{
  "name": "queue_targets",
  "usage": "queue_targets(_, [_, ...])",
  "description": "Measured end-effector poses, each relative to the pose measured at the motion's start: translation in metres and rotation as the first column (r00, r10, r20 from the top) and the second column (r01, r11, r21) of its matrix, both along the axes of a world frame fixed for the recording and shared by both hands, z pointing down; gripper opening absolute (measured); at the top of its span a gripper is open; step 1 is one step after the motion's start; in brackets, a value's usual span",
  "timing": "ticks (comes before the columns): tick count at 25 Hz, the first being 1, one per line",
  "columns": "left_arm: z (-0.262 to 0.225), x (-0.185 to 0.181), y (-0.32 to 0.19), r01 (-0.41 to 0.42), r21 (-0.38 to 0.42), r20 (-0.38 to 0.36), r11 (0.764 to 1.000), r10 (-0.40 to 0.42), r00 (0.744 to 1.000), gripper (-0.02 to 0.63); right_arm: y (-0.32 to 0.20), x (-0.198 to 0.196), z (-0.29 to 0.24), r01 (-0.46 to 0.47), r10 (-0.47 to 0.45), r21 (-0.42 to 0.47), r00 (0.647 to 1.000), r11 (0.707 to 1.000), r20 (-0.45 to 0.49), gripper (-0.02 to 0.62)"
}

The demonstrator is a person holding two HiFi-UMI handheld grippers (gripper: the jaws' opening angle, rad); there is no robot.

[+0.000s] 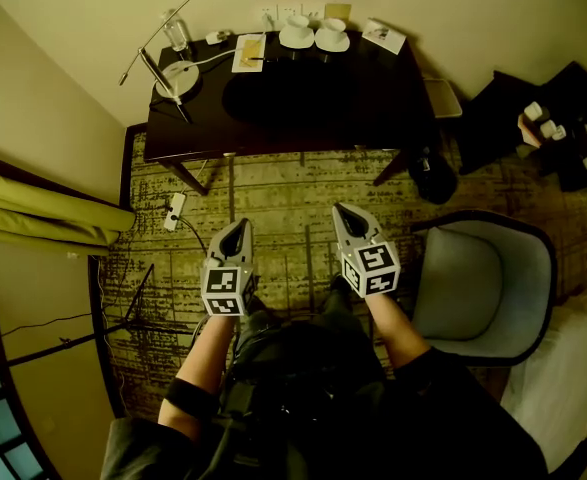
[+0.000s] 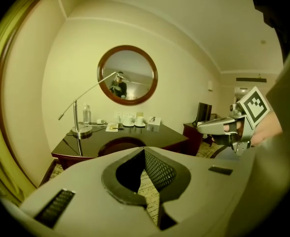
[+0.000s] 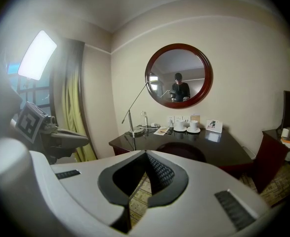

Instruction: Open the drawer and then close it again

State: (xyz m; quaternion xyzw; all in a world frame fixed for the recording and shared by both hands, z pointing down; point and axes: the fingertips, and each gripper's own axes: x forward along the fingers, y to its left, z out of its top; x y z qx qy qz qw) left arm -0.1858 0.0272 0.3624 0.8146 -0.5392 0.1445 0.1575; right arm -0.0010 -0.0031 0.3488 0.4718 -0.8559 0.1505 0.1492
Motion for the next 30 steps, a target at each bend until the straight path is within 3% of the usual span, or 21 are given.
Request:
queue_targets(10, [0.008, -0.018, -0.003, 0.059, -0.007, 0.005, 0.998, -0.059, 0.998, 0.002, -0.001, -0.008, 0.008, 0.014, -0.014, -0.017, 1.0, 1.0, -0.003, 0.0])
queue_targets(20, [0.012, -0.015, -0.001, 0.06, -0.024, -0.006, 0.998, -0.06, 0.998, 0.002, -0.004, -0.012, 0.012, 0.028, -0.028, -0.024, 1.0, 0.999, 0.014, 0.002])
queue_targets(24, [0.019, -0.026, -0.002, 0.1, -0.035, 0.004, 0.994, -0.1, 0.995, 0.002, -0.009, -0.029, 0.017, 0.052, -0.051, -0.019, 0.999, 0.998, 0.018, 0.031])
queue_targets(30, [0.037, -0.046, -0.003, 0.131, -0.075, -0.007, 0.989, -0.132, 0.991, 0.002, -0.021, -0.084, 0.05, 0.17, -0.172, -0.027, 0.981, 0.985, -0.086, 0.034])
